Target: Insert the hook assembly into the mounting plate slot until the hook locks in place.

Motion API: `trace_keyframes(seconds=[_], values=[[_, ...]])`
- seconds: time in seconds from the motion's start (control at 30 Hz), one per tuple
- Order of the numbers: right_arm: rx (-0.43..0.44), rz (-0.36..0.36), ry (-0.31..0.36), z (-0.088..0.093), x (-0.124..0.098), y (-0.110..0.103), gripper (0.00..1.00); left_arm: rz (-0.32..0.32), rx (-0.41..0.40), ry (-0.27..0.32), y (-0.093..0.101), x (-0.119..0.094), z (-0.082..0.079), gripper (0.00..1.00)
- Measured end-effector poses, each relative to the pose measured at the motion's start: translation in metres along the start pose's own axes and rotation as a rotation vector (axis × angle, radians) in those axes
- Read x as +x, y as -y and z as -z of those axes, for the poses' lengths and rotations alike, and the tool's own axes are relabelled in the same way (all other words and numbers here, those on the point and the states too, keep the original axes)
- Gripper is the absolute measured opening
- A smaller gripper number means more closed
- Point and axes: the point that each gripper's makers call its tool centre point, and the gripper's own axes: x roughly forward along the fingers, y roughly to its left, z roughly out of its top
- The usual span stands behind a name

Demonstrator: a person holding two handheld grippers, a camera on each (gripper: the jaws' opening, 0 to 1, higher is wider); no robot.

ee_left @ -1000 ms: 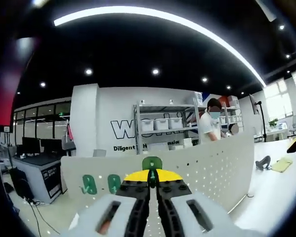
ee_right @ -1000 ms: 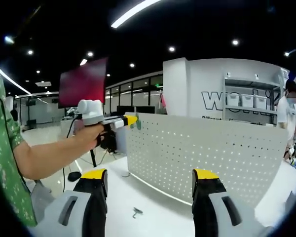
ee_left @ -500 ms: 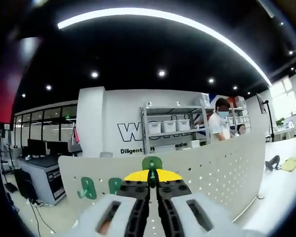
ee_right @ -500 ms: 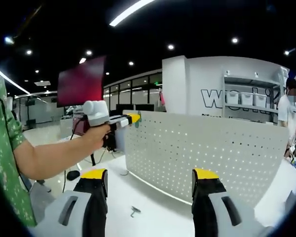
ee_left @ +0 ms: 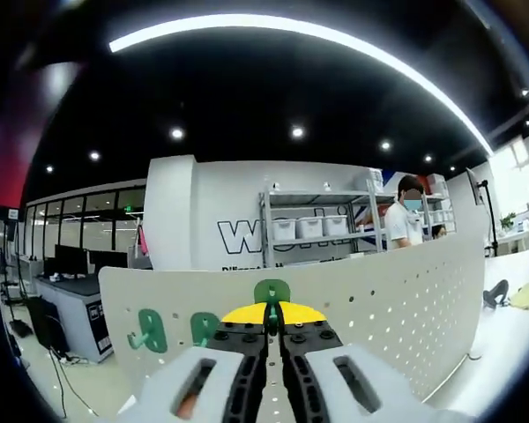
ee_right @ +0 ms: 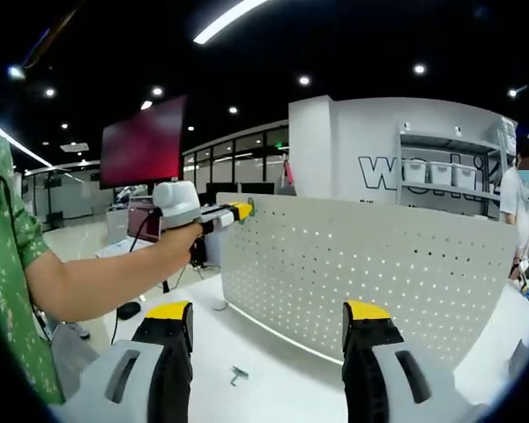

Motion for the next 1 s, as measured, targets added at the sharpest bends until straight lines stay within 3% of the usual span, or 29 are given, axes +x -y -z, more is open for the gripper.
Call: trace_keyframes(seconds=[0.53, 1.0], values=[[-0.002, -0.002, -0.019, 0.003, 0.002, -0.001, 0.70, -0.025, -0.053, -0.001, -0.005, 0.008, 0.012, 0.03], [-0.001, -0.005, -0.022, 0.005, 0.003, -0.001, 0.69, -0.030, -0.052, -0.001, -0.007, 0.008, 0.015, 0.03]])
